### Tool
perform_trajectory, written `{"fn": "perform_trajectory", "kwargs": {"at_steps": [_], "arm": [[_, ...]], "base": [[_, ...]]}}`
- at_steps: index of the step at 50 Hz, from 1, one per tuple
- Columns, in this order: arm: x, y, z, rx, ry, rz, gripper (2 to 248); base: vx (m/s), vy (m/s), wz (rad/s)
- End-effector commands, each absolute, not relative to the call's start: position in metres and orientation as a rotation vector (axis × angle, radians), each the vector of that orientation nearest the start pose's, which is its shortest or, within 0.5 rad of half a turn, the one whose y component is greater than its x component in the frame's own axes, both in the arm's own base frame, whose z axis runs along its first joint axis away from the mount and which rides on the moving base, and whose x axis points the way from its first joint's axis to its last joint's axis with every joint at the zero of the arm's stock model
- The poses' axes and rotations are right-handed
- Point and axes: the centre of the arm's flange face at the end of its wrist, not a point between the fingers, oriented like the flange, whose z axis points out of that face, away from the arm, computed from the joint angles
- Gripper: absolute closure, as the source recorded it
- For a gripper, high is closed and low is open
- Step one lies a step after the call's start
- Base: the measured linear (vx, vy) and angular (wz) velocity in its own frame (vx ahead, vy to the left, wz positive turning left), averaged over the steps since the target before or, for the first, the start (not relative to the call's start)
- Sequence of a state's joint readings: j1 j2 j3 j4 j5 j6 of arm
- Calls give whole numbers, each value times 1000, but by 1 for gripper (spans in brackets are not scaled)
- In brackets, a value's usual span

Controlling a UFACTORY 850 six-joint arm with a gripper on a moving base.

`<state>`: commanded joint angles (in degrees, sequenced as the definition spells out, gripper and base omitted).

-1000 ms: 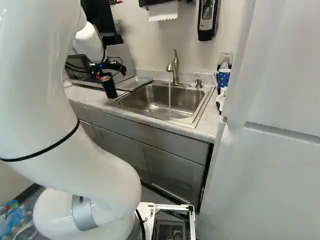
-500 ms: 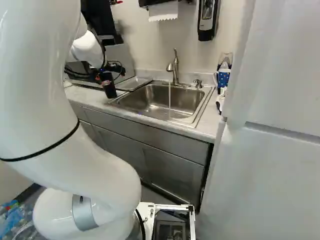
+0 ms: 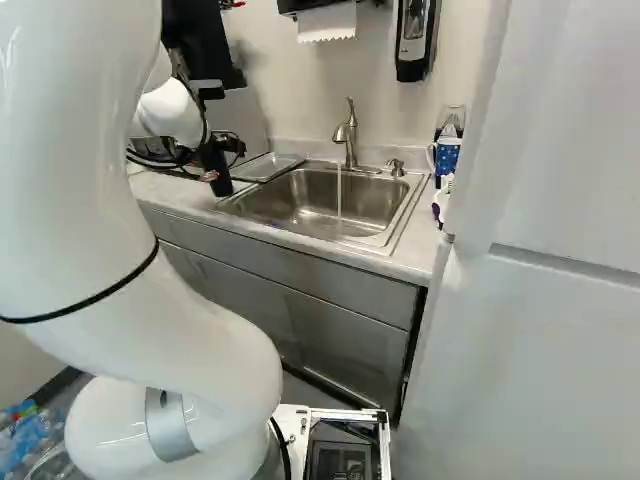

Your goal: Rinse the cup and place it in the tray

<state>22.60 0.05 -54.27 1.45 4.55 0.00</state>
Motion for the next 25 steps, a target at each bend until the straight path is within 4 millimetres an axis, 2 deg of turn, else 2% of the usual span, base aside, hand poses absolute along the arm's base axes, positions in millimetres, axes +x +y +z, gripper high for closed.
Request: {"fn": "perform_trajectory", "kwargs": {"at_steps": [25], "arm": [[478,208,564,-2448,-475,-1513,3]], "base": [[0,0,0]]}}
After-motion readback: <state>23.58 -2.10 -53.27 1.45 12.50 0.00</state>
